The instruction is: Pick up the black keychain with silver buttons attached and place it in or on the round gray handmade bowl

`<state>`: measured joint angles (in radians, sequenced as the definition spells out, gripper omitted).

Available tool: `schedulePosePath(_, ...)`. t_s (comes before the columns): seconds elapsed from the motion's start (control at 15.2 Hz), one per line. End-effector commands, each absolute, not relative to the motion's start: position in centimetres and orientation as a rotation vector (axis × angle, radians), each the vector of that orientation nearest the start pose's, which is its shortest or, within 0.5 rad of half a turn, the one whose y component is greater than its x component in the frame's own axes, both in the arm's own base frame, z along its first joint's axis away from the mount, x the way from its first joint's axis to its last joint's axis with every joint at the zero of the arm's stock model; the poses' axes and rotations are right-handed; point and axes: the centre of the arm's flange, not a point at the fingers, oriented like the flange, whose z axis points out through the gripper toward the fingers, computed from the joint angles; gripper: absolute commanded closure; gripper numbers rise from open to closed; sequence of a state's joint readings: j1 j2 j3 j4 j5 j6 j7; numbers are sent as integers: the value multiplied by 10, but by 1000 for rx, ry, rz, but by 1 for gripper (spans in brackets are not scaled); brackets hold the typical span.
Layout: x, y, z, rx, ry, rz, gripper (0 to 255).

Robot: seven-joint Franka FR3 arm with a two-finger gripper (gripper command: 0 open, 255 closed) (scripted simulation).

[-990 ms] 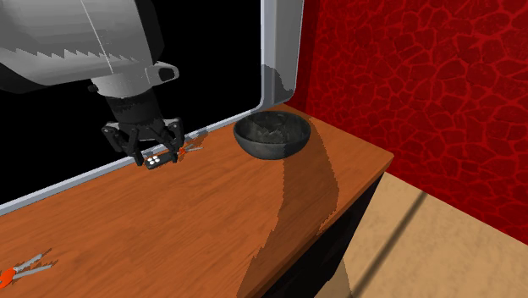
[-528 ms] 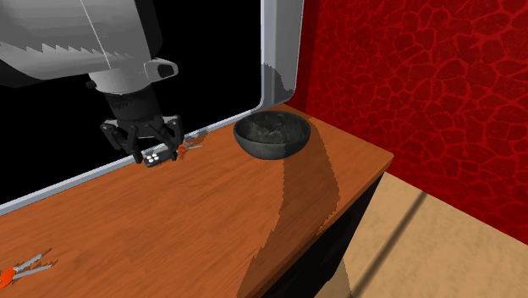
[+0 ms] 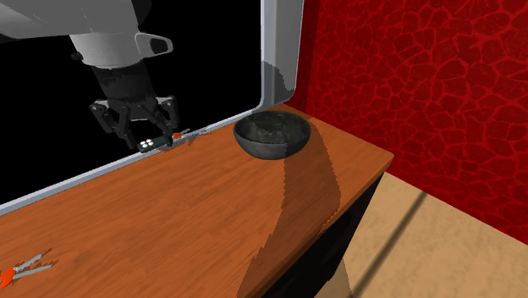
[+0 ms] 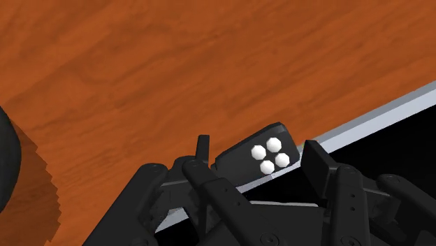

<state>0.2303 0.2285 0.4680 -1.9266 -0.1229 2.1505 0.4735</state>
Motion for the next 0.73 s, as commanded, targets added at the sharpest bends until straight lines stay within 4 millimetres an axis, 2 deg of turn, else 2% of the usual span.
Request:
schedulePosePath(0.0,473,376,397,-3100,-436,-30,255)
schedulePosePath(0.66,473,376,450,-3100,-436,-30,255)
